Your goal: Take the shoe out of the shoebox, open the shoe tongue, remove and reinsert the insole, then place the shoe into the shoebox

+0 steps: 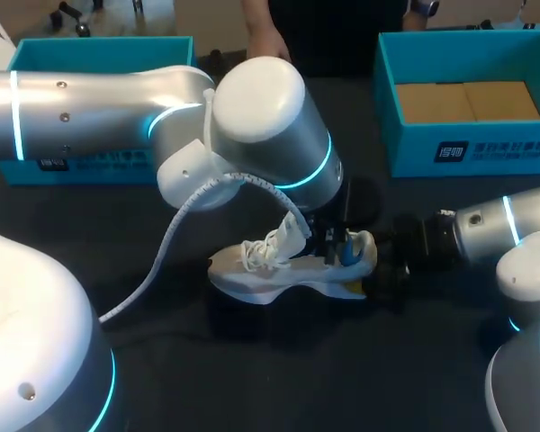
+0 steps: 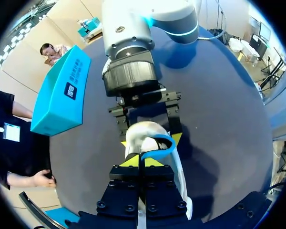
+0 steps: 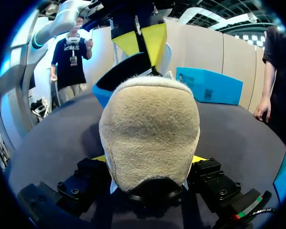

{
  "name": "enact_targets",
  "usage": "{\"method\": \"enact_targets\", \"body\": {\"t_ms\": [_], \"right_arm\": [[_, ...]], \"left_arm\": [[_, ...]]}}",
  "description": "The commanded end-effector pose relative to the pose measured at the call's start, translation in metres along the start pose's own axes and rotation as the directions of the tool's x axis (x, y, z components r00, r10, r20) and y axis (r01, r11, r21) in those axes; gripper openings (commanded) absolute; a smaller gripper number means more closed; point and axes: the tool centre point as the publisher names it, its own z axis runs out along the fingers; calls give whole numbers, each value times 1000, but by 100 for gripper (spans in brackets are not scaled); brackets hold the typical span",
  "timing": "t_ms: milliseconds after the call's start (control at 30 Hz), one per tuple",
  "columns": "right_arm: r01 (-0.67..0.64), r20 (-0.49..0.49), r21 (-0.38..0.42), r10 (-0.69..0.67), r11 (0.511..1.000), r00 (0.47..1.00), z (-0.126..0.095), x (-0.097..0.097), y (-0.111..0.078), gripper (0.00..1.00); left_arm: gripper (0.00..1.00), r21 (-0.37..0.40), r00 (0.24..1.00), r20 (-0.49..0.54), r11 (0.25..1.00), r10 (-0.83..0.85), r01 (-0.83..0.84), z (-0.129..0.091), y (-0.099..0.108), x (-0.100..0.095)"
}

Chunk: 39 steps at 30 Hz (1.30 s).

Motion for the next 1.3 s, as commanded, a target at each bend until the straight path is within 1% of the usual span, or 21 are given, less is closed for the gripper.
{"method": "enact_targets", "body": {"t_ms": [33,200,300,333,367,533,667,833,1033,1300], "right_arm": [[0,1,3,0,1000,1000,2,0,-2,0],[0,1,3,0,1000,1000,2,0,-2,0],[0,1,3,0,1000,1000,2,0,-2,0],[0,1,3,0,1000,1000,2,0,-2,0],[0,1,3,0,1000,1000,2,0,-2,0],[0,1,3,0,1000,1000,2,0,-2,0],[0,1,3,0,1000,1000,2,0,-2,0],[0,1,3,0,1000,1000,2,0,-2,0],[0,1,3,0,1000,1000,2,0,-2,0],[0,1,3,0,1000,1000,2,0,-2,0]], "left_arm": [[0,-5,1000,7,1000,1,-1,6,-7,0],[0,-9,1000,1,1000,0,0,9,-5,0],[1,1,1000,-2,1000,-5,5,3,-2,2],[22,5,1000,-2,1000,-6,6,1,-1,2],[31,12,1000,-2,1000,-8,8,-2,0,2],[44,31,1000,12,999,-11,11,-15,7,4],[45,44,1000,19,999,-14,13,-28,14,3],[45,55,1000,1,998,-9,9,-43,21,4],[49,32,999,-32,999,9,-8,-54,26,9],[47,17,998,-48,999,30,-29,-74,31,20]]}}
